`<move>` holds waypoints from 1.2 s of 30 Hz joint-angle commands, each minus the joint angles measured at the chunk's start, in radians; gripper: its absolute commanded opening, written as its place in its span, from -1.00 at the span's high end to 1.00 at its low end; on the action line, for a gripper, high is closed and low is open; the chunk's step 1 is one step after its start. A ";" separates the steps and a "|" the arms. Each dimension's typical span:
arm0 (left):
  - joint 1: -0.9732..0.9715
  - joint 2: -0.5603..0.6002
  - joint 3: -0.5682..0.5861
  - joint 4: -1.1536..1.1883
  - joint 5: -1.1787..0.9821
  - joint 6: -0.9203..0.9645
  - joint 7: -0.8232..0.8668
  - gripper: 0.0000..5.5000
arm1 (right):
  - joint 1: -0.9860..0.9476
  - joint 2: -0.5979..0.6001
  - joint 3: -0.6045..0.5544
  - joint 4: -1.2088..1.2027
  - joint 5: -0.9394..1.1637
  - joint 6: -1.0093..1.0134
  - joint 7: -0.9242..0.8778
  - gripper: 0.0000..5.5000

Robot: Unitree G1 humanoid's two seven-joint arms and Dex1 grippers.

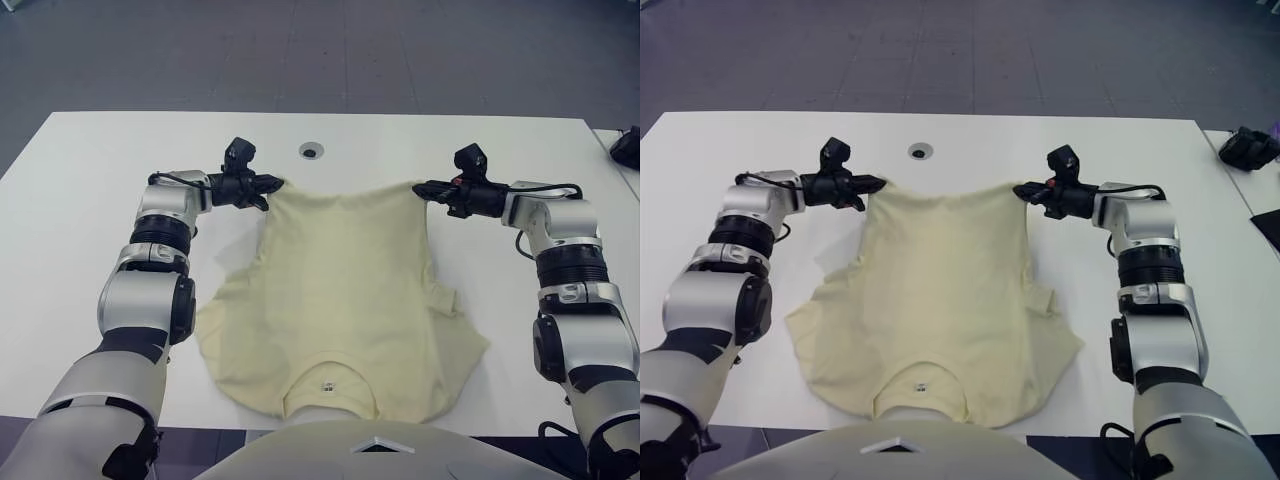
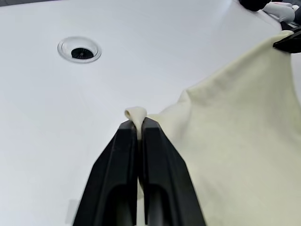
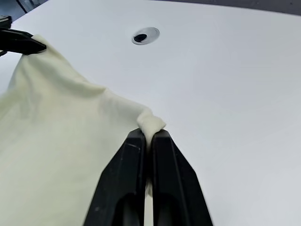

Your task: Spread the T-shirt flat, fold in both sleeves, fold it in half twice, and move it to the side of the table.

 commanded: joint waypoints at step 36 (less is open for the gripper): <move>0.834 0.516 0.009 -1.102 -0.395 0.234 -0.407 0.04 | 0.702 -0.443 0.026 -0.739 0.067 -0.179 0.325 -0.15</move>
